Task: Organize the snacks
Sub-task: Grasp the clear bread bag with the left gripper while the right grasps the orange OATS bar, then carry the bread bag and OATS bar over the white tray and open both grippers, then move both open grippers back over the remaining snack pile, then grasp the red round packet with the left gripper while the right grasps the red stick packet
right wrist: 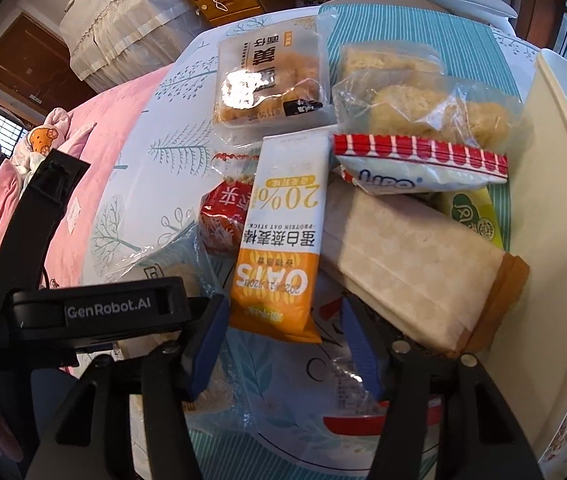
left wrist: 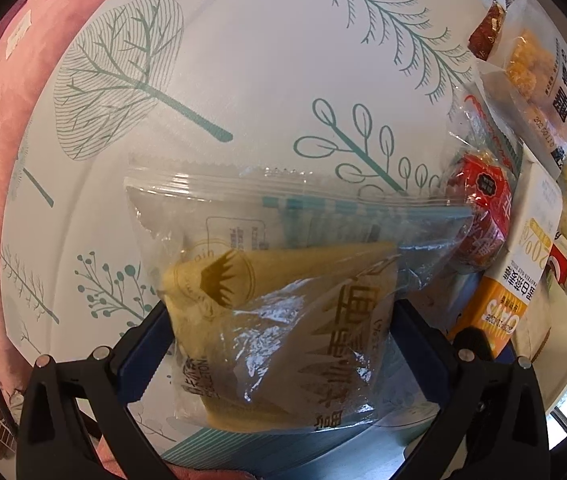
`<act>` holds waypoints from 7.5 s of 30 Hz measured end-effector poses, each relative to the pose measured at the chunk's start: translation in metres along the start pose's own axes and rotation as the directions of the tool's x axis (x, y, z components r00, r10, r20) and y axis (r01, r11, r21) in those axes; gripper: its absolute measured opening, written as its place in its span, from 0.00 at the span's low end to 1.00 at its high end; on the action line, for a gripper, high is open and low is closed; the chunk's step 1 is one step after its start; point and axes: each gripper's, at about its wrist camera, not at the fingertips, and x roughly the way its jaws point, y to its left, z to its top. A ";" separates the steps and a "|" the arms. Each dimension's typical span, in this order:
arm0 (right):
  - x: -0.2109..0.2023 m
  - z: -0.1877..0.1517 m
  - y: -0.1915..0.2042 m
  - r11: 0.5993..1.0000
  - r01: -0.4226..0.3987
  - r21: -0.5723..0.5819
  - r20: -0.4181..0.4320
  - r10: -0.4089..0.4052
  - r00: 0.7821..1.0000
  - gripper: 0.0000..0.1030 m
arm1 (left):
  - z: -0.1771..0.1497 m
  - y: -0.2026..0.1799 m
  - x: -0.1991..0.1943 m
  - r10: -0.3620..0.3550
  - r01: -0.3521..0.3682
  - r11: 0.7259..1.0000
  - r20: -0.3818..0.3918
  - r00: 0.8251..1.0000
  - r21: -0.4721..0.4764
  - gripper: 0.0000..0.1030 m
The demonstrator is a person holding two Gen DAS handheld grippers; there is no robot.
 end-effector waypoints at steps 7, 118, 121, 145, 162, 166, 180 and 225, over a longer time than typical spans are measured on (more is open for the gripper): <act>-0.005 -0.003 -0.010 1.000 0.022 0.021 0.001 -0.022 1.000 0.33 | -0.011 -0.002 -0.007 -0.015 0.014 1.000 0.035 0.999 0.022 0.88; -0.283 -0.180 -0.179 0.931 0.255 0.260 0.358 -0.338 0.870 0.27 | -0.245 -0.223 -0.148 -0.391 0.189 0.714 0.161 0.906 0.674 0.90; -0.283 -0.178 -0.182 0.931 0.251 0.266 0.357 -0.337 0.871 0.51 | -0.245 -0.224 -0.151 -0.407 0.197 0.707 0.164 0.899 0.679 0.90; -0.272 -0.162 -0.130 0.936 0.180 0.303 0.341 -0.283 0.896 0.73 | -0.204 -0.118 -0.184 -0.446 0.177 0.741 0.277 0.851 0.648 0.90; -0.240 -0.157 -0.028 0.888 0.144 0.436 0.307 -0.297 0.904 0.76 | -0.136 -0.021 -0.212 -0.423 0.049 0.673 0.329 0.844 0.738 0.90; -0.224 -0.160 -0.009 0.863 0.087 0.497 0.312 -0.272 0.911 0.76 | -0.119 -0.007 -0.211 -0.412 0.026 0.643 0.317 0.854 0.765 0.90; -0.181 -0.181 0.002 0.681 -0.073 0.729 0.305 -0.226 0.925 0.76 | -0.067 0.007 -0.180 -0.293 -0.085 0.550 0.287 0.912 0.831 0.90; -0.027 -0.090 -0.045 0.508 -0.158 0.846 0.294 -0.199 0.935 0.52 | 0.017 -0.099 -0.039 -0.217 -0.011 0.628 0.189 0.958 0.778 0.79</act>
